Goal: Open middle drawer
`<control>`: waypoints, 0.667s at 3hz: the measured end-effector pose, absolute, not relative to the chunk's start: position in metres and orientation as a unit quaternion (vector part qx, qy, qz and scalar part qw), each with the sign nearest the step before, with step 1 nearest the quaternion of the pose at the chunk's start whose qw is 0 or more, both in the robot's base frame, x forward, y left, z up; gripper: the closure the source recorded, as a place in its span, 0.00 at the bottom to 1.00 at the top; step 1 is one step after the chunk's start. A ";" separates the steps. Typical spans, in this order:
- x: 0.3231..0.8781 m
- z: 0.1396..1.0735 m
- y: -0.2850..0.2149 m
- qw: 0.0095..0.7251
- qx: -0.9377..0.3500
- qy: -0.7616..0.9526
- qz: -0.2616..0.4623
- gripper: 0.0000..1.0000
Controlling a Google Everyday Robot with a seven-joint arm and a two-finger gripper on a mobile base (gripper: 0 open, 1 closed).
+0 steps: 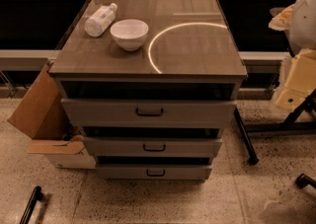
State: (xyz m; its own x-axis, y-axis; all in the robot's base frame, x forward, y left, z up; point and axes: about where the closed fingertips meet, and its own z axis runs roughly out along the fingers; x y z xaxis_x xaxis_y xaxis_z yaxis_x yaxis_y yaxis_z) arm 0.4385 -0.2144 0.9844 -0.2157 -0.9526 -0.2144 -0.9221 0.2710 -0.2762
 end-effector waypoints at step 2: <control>0.434 0.929 -0.193 0.179 -0.620 0.764 0.005 0.00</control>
Offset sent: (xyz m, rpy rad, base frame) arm -0.0105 0.0453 -0.1267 0.1747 0.1167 0.1363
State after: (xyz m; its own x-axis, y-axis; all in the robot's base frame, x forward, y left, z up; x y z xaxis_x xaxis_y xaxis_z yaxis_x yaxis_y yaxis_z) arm 0.4338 -0.1931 0.9291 -0.1680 -0.9452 -0.2800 -0.9489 0.2320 -0.2138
